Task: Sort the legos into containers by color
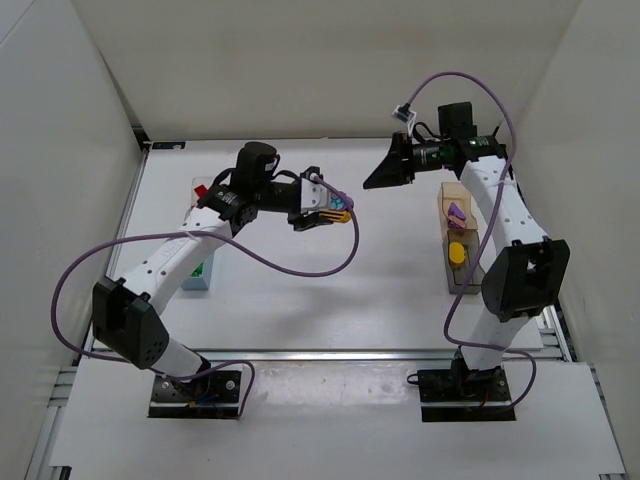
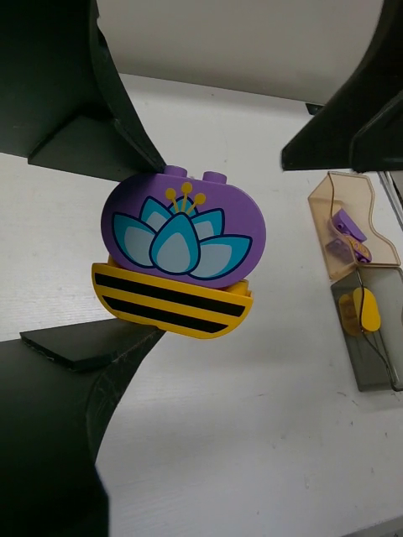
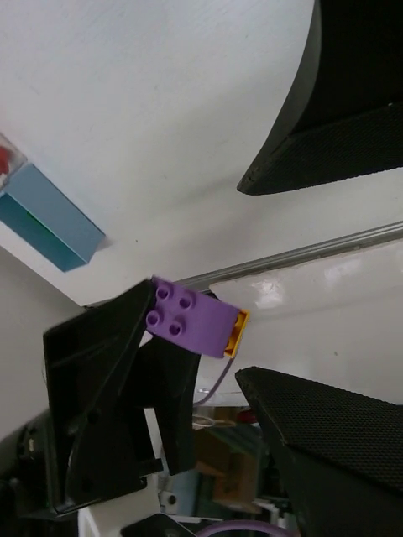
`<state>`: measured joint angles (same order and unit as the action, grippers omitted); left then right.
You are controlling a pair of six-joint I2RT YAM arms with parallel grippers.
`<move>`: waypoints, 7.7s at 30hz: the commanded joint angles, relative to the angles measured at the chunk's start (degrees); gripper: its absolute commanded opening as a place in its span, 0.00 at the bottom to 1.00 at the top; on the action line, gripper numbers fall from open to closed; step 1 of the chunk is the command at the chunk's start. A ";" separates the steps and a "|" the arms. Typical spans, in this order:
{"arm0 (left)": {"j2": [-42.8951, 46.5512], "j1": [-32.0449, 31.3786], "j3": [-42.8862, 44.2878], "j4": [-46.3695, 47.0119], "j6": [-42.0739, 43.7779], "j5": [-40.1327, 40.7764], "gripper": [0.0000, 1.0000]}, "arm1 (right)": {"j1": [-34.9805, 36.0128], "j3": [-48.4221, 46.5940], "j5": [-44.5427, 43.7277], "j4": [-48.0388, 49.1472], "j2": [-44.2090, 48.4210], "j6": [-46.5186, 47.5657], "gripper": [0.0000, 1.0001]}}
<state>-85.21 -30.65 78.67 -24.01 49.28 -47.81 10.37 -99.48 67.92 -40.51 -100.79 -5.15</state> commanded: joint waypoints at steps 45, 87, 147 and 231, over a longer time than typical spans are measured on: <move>-3.65 -6.08 2.81 2.99 1.27 5.34 0.60 | 9.58 6.05 -5.61 -4.49 1.56 4.45 0.00; -10.68 12.11 -0.98 49.05 -97.18 -28.12 0.87 | 5.89 3.59 5.03 26.18 3.59 -23.07 0.00; -3.74 9.65 -9.86 34.93 -86.83 -23.91 0.17 | -14.48 -3.44 -8.66 12.35 2.00 -6.57 0.00; -67.89 -23.66 65.46 21.28 -69.58 -3.34 0.24 | -48.16 14.58 -35.67 -17.67 41.03 13.94 0.85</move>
<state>-153.42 -53.87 140.57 -7.16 -19.57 -53.17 -37.76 -84.53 29.34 -55.46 -59.61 7.99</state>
